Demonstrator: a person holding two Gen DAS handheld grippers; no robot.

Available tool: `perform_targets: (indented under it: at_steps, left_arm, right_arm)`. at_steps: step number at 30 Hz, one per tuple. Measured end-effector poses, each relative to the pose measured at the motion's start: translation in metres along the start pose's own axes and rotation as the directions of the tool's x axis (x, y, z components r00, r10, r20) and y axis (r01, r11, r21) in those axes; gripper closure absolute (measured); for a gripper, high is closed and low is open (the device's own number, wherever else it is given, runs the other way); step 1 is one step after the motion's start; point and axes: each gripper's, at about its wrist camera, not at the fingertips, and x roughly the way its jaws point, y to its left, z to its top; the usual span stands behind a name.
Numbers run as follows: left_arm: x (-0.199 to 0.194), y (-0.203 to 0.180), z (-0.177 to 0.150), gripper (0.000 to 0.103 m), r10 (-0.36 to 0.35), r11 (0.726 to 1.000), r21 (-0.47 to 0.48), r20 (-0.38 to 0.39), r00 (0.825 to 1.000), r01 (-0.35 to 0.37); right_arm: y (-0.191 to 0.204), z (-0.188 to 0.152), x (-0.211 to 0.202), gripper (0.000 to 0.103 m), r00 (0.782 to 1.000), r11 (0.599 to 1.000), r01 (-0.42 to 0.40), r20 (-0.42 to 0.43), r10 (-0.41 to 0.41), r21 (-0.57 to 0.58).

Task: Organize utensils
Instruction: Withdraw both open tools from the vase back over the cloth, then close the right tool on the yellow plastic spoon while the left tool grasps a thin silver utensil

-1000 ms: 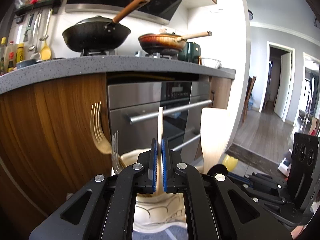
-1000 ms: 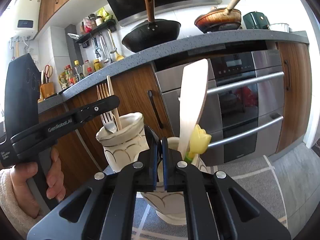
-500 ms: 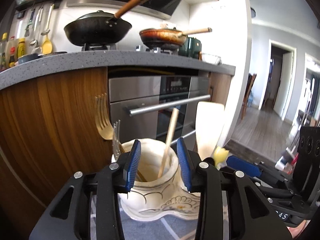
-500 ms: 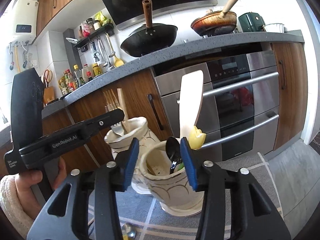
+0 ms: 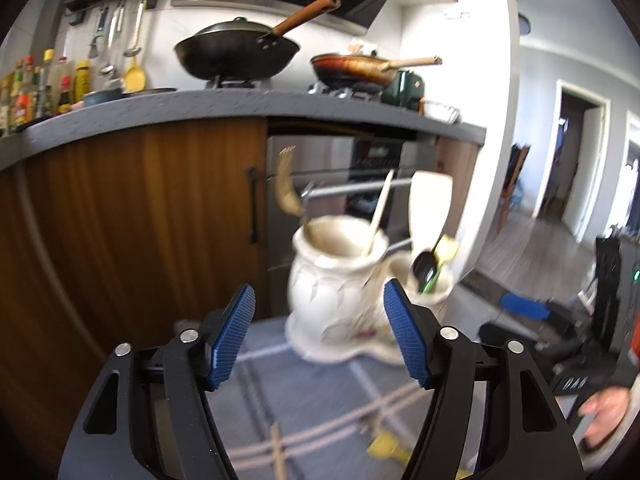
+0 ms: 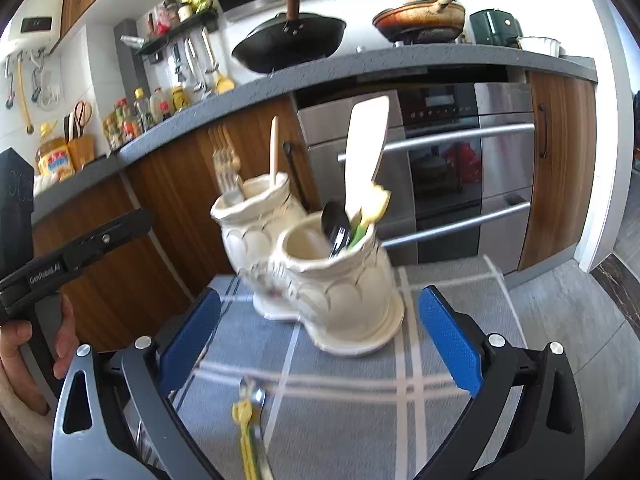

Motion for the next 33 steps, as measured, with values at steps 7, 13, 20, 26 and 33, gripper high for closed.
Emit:
perform_targets:
  at_steps: [7, 13, 20, 26, 33]
  left_arm:
    - [-0.026, 0.018, -0.031, 0.014, 0.115, 0.993, -0.024, -0.027, 0.993, -0.115]
    - [-0.026, 0.030, -0.072, 0.014, 0.219, 0.974, -0.028, -0.134, 0.966, -0.225]
    - [-0.014, 0.046, -0.117, 0.014, 0.291, 0.938, -0.109, -0.272, 0.917, -0.330]
    - [-0.014, 0.048, -0.130, 0.033, 0.298, 0.925, -0.142, -0.304, 0.905, -0.352]
    - [-0.002, 0.046, -0.139, 0.075, 0.252, 0.934, -0.147, -0.375, 0.892, -0.326]
  right_arm:
    - [0.016, -0.025, -0.004, 0.005, 0.999, 0.998, 0.005, -0.044, -0.007, -0.057]
    - [0.022, -0.046, -0.003, 0.005, 0.995, 0.997, -0.003, -0.102, -0.005, -0.083]
    - [0.031, -0.072, 0.006, 0.005, 0.984, 0.993, -0.024, -0.178, 0.003, -0.118]
    - [0.035, -0.076, 0.005, 0.005, 0.982, 0.989, -0.025, -0.190, -0.003, -0.149]
    - [0.027, -0.078, 0.006, 0.005, 0.980, 0.992, -0.010, -0.200, -0.015, -0.124]
